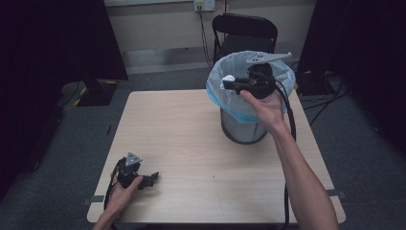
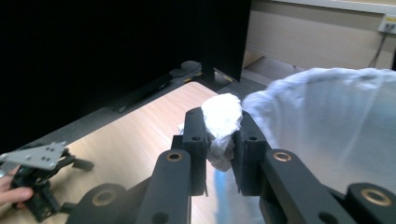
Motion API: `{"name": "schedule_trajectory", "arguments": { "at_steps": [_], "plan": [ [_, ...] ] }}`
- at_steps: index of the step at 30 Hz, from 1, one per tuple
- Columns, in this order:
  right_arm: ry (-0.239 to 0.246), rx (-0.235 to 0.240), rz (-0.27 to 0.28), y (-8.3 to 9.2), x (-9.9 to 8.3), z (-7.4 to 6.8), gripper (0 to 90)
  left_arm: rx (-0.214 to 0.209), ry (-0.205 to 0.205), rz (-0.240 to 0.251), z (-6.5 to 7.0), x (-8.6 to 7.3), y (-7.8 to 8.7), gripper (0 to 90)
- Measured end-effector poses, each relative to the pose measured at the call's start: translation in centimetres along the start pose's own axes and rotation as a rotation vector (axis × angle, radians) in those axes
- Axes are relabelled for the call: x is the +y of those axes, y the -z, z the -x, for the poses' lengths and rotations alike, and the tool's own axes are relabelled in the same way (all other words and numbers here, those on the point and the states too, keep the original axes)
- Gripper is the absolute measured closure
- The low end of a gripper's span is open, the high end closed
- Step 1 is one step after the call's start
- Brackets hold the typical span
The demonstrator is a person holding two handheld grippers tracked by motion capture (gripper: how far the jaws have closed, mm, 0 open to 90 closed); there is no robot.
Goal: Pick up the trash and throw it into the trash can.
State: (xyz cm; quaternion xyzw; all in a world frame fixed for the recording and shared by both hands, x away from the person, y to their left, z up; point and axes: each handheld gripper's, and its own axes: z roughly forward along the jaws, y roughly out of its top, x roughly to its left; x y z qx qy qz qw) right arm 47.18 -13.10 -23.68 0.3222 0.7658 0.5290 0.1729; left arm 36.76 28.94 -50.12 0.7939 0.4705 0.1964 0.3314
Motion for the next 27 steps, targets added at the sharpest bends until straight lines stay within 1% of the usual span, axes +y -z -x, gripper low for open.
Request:
{"name": "schedule_trajectory", "arguments": {
  "at_steps": [1,2,3,4,7,8,9,11,12,13,14,15,17,19,20,21,22,23,24,25,27],
  "plan": [
    [-0.005,-0.005,-0.003,0.0,0.0,0.3,78.1,0.000,0.007,0.005,0.1,0.0,0.0,0.0],
    [-0.013,-0.006,-0.010,0.0,0.1,0.6,78.1,0.001,0.000,0.000,0.0,0.0,0.0,0.0],
    [-0.016,-0.017,-0.021,-0.1,0.1,0.9,78.1,0.000,0.000,0.000,0.0,0.0,0.0,0.0],
    [-0.025,-0.019,-0.028,-0.1,0.1,1.1,78.1,0.001,0.000,0.000,0.0,0.0,0.0,0.0],
    [-0.032,-0.061,-0.042,-0.1,0.1,1.5,77.9,0.000,0.001,0.001,0.0,0.0,0.0,0.0],
    [-0.034,-0.089,-0.053,-0.2,0.0,1.5,77.7,0.000,0.001,0.000,0.0,0.0,0.0,0.0],
    [-0.041,-0.096,-0.055,-0.2,0.0,1.6,77.5,0.000,0.000,0.000,0.0,0.0,0.0,0.0],
    [-0.044,-0.128,-0.064,-0.3,-0.1,1.7,76.8,0.001,0.001,0.000,0.0,0.0,0.0,0.0],
    [-0.048,-0.134,-0.068,-0.3,-0.1,1.8,76.0,0.001,0.000,0.000,0.0,0.0,0.0,0.0],
    [-0.047,-0.146,-0.068,-0.3,-0.1,1.8,74.8,0.000,0.009,0.006,0.1,0.0,0.0,0.0],
    [-0.049,-0.153,-0.070,-0.3,-0.2,1.9,71.8,0.000,0.001,0.000,0.0,0.0,0.0,0.0],
    [-0.059,-0.154,-0.066,-0.2,-0.2,2.0,67.9,0.000,0.001,0.000,0.0,0.0,0.0,0.0],
    [-0.062,-0.174,-0.074,-0.3,-0.3,2.0,59.0,0.000,0.007,0.004,0.0,0.0,0.0,0.0],
    [-0.065,-0.181,-0.081,-0.4,-0.4,2.1,54.4,0.000,0.001,0.000,0.0,0.0,0.0,0.0],
    [-0.060,-0.194,-0.079,-0.3,-0.4,2.1,52.8,0.000,0.000,0.000,0.0,0.0,0.0,0.0],
    [-0.062,-0.191,-0.076,-0.3,-0.4,2.1,52.2,0.001,0.001,0.001,0.0,0.0,0.0,0.0],
    [-0.066,-0.180,-0.070,-0.3,-0.4,2.1,49.5,0.000,0.000,0.000,0.0,0.0,0.0,0.0],
    [-0.070,-0.172,-0.063,-0.3,-0.5,2.1,49.2,0.001,0.000,0.000,0.0,0.0,0.0,0.0],
    [-0.076,-0.176,-0.065,-0.3,-0.5,2.1,49.2,0.001,0.006,0.004,0.0,0.0,0.0,0.0],
    [-0.074,-0.183,-0.068,-0.4,-0.5,2.1,49.2,0.000,0.001,0.001,0.0,0.0,0.0,0.0],
    [-0.075,-0.171,-0.060,-0.3,-0.6,2.0,49.2,0.000,0.006,0.004,0.0,0.0,0.0,0.0]
  ]
}}
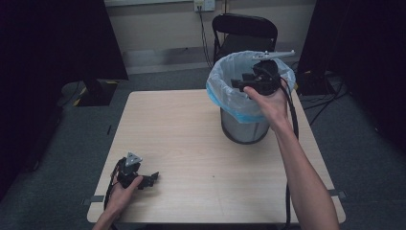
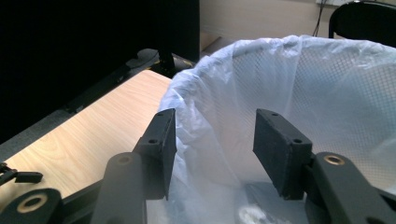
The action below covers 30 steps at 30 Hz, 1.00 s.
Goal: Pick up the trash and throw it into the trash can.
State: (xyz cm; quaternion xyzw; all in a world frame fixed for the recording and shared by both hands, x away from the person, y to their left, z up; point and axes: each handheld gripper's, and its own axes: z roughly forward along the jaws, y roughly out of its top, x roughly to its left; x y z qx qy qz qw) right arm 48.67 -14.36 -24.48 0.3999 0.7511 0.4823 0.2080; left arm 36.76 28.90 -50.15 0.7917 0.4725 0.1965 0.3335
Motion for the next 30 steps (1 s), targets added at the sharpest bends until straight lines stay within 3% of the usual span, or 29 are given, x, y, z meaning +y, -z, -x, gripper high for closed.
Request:
{"name": "schedule_trajectory", "arguments": {
  "at_steps": [6,11,17,25,30],
  "plan": [
    [0.006,0.011,0.009,0.1,0.0,-0.2,55.2,0.000,-0.005,-0.004,0.0,0.0,0.0,0.0],
    [0.027,0.044,0.020,0.2,-0.3,-1.1,65.0,-0.001,-0.005,-0.005,0.0,0.0,0.0,0.0],
    [0.047,0.089,0.054,0.7,-0.4,-2.4,68.5,0.000,0.000,0.000,0.0,0.0,0.0,0.0],
    [0.088,0.129,0.062,1.7,-1.0,-4.1,67.1,0.000,-0.005,-0.004,0.0,0.0,0.0,0.0],
    [0.096,0.147,0.085,2.7,-1.7,-4.8,58.6,0.000,0.000,0.000,0.0,0.0,0.0,0.0]
  ]
}}
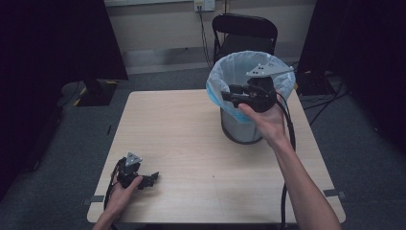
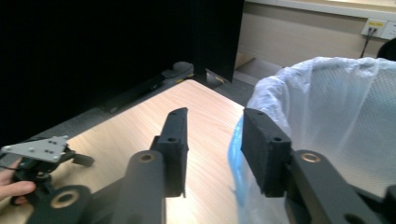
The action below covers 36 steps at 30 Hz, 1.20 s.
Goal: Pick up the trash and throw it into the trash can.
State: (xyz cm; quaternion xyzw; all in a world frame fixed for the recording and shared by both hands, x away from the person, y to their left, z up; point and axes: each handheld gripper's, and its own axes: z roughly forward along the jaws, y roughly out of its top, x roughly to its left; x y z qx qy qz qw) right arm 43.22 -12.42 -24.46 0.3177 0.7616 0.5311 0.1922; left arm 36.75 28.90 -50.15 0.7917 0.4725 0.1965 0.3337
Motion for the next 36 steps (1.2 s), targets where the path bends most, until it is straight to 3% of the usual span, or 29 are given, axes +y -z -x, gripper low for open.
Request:
{"name": "schedule_trajectory", "arguments": {
  "at_steps": [3,6,15,21,32,36],
  "plan": [
    [0.006,0.006,-0.004,0.1,-0.5,-0.5,47.3,0.000,-0.005,-0.005,0.0,0.0,0.0,0.0],
    [0.010,0.016,-0.008,0.2,-1.3,-1.1,43.1,0.001,-0.006,-0.004,0.0,0.0,0.0,0.0],
    [0.022,0.023,-0.024,0.4,-4.2,-2.4,39.5,0.000,0.001,0.000,0.0,0.0,0.0,0.0],
    [0.035,-0.009,-0.049,0.4,-6.6,-2.4,36.5,-0.001,-0.005,-0.004,0.0,0.0,0.0,0.0],
    [-0.041,-0.057,-0.089,1.0,-11.2,-1.4,30.4,-0.002,0.015,0.007,0.1,-0.1,0.0,0.0],
    [-0.066,-0.073,-0.112,1.2,-13.3,-1.1,26.3,-0.002,-0.003,-0.002,0.1,-0.1,0.1,0.0]
  ]
}}
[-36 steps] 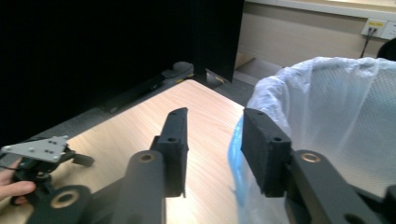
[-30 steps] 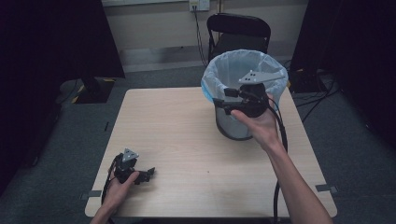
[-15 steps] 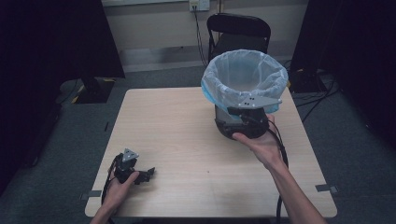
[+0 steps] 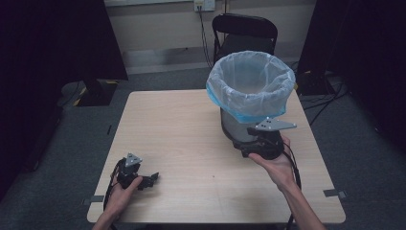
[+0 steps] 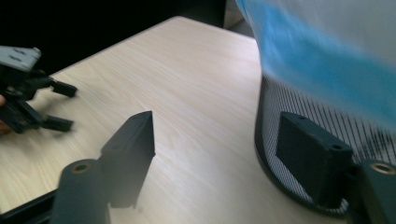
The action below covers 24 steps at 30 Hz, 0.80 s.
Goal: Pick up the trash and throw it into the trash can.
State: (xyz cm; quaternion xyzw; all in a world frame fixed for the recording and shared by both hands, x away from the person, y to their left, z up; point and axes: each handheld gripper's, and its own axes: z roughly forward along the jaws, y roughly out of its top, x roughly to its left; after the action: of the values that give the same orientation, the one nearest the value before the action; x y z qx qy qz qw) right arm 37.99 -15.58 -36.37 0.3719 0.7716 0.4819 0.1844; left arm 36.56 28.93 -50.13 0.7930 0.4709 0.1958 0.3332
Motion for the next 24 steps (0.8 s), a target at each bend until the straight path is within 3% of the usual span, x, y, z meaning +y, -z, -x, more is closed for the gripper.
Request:
{"name": "schedule_trajectory", "arguments": {
  "at_steps": [10,14,20,24],
  "plan": [
    [-0.047,-0.045,-0.043,-0.5,-4.3,0.8,18.8,-0.002,0.010,0.004,0.1,0.0,0.0,0.2],
    [-0.068,-0.122,-0.064,-0.5,-6.0,1.2,17.6,0.000,0.008,0.004,0.1,0.0,0.0,0.2],
    [-0.068,-0.122,-0.098,-0.8,-8.5,1.6,18.4,-0.003,0.000,-0.001,0.2,-0.1,0.1,0.1],
    [-0.086,-0.134,-0.158,-1.3,-10.7,2.1,18.4,-0.003,0.000,-0.001,0.2,-0.1,0.1,0.1]
  ]
}}
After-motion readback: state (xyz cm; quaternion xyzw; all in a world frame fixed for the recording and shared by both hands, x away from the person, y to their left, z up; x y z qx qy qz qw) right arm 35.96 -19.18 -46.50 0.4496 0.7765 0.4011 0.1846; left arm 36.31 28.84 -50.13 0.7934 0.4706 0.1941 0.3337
